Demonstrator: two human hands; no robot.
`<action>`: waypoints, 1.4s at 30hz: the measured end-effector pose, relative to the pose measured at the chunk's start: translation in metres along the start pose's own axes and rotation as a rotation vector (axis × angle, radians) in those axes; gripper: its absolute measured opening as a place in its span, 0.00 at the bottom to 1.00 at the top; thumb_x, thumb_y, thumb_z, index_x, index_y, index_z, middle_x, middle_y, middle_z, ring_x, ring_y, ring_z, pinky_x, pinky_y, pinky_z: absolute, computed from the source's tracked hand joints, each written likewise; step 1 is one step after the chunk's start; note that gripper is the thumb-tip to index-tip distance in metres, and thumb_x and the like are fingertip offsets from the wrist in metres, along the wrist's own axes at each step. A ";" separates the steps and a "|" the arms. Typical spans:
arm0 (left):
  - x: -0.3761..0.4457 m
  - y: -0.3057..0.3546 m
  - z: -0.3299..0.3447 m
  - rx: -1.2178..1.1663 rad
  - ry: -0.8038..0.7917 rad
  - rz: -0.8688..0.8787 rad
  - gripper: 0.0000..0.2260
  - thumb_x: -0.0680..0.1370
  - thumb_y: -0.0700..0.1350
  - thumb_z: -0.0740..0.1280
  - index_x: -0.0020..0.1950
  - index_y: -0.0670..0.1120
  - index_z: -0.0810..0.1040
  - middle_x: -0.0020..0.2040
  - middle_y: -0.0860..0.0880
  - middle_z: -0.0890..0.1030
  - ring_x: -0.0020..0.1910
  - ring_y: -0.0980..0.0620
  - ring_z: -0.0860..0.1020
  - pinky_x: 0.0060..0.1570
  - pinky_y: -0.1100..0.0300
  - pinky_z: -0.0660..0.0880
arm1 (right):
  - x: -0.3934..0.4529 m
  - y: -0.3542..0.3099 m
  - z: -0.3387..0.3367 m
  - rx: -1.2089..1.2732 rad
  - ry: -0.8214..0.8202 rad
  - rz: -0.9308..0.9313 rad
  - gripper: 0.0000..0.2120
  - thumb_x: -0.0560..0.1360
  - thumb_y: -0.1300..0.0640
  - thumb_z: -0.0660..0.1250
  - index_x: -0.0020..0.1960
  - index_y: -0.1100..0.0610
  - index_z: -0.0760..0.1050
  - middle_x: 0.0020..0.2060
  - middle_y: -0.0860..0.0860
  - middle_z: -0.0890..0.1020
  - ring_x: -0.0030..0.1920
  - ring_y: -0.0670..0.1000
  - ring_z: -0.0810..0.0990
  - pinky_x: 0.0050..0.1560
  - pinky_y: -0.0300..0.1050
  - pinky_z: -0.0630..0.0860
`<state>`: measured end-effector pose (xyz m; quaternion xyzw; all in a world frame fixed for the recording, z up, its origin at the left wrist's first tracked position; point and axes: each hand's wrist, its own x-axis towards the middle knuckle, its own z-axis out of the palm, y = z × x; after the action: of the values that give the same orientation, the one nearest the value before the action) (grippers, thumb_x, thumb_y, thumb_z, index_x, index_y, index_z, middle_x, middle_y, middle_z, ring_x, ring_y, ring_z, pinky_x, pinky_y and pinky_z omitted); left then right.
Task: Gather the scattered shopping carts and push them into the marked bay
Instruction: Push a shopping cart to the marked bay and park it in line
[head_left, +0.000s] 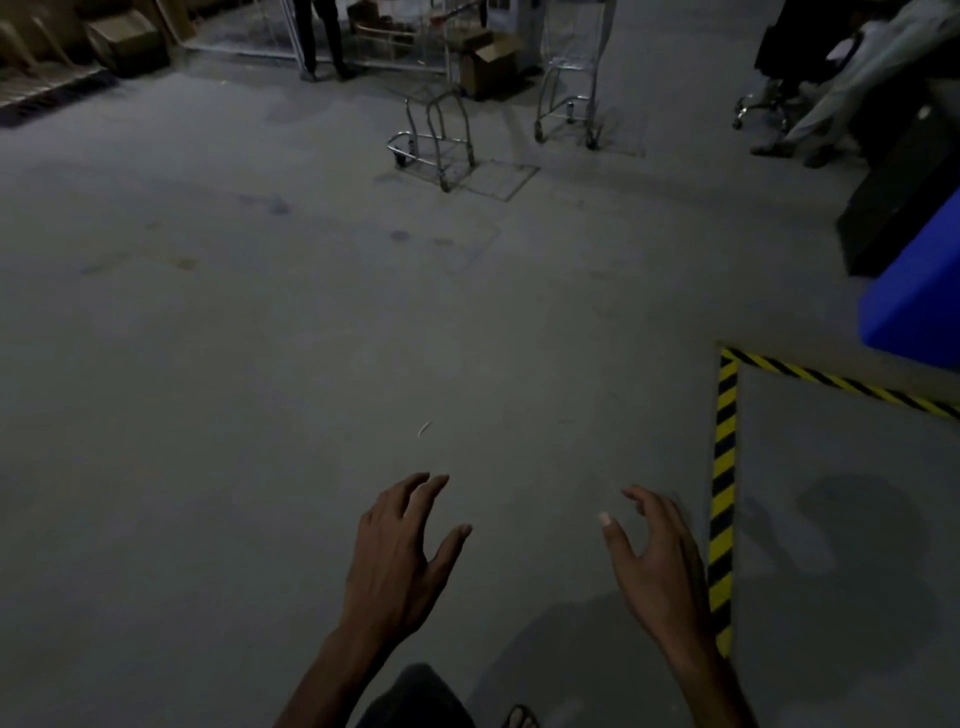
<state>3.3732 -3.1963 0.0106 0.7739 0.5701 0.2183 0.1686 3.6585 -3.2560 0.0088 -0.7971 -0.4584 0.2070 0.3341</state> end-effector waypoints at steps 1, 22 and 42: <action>0.010 -0.001 0.003 -0.006 0.008 -0.013 0.28 0.82 0.67 0.60 0.78 0.54 0.72 0.74 0.52 0.75 0.72 0.49 0.72 0.67 0.49 0.71 | 0.013 -0.002 0.002 -0.005 -0.019 0.010 0.18 0.81 0.48 0.71 0.69 0.50 0.77 0.66 0.50 0.78 0.66 0.54 0.77 0.63 0.52 0.76; 0.386 -0.084 0.028 -0.008 0.042 0.000 0.29 0.82 0.64 0.61 0.77 0.48 0.74 0.72 0.46 0.77 0.71 0.45 0.74 0.67 0.45 0.73 | 0.353 -0.113 0.092 -0.035 -0.036 -0.074 0.20 0.82 0.48 0.70 0.72 0.50 0.74 0.69 0.48 0.78 0.69 0.52 0.76 0.66 0.47 0.74; 0.733 -0.096 0.091 0.032 -0.003 -0.013 0.29 0.83 0.65 0.61 0.79 0.51 0.72 0.74 0.48 0.75 0.72 0.46 0.73 0.69 0.44 0.72 | 0.697 -0.143 0.153 0.023 -0.047 -0.033 0.20 0.82 0.48 0.69 0.72 0.49 0.74 0.69 0.49 0.77 0.68 0.52 0.77 0.63 0.48 0.75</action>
<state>3.5305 -2.4690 -0.0088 0.7730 0.5784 0.2069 0.1583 3.8212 -2.5464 -0.0100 -0.7805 -0.4768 0.2255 0.3357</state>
